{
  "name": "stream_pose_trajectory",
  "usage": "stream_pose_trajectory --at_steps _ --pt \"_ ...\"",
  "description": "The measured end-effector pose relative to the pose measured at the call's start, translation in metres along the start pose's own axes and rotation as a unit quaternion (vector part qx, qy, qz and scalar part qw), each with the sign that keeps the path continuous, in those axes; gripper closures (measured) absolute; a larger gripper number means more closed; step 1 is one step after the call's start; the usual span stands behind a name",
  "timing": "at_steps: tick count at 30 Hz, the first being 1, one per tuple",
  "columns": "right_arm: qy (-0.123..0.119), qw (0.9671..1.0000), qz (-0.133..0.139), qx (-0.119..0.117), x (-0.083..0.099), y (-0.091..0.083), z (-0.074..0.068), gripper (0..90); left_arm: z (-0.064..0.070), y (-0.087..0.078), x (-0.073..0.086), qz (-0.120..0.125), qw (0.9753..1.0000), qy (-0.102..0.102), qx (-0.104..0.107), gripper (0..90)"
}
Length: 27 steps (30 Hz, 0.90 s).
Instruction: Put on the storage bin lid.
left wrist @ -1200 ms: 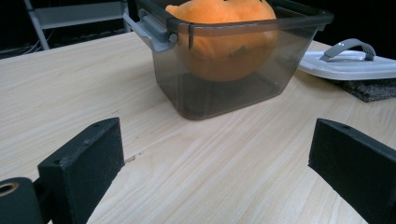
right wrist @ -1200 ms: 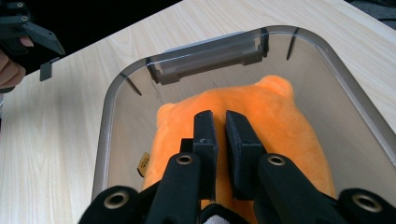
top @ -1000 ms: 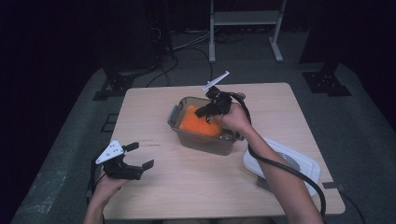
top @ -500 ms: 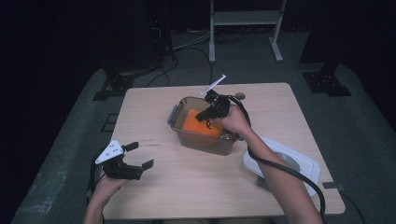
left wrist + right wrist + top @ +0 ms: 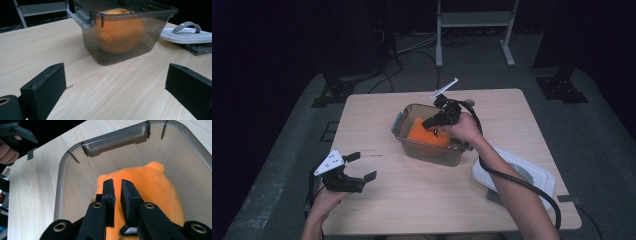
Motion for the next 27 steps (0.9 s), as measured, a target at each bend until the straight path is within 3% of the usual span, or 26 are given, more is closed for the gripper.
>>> stream_pose_trajectory --at_steps 27 --pt "-0.016 0.9984 0.047 -0.027 0.021 -0.042 -0.008 68.6 0.002 0.003 0.000 -0.003 1.0000 0.001 0.004 2.7"
Point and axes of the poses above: each handheld gripper's, and its own axes: y roughly forward along the jaws, x roughly out of its underside, z roughly to its right, the point moved 2 cm from there along y, roughly forward along the jaws, and after that the axes turned 13 degrees about y, right-handed, at the moved point
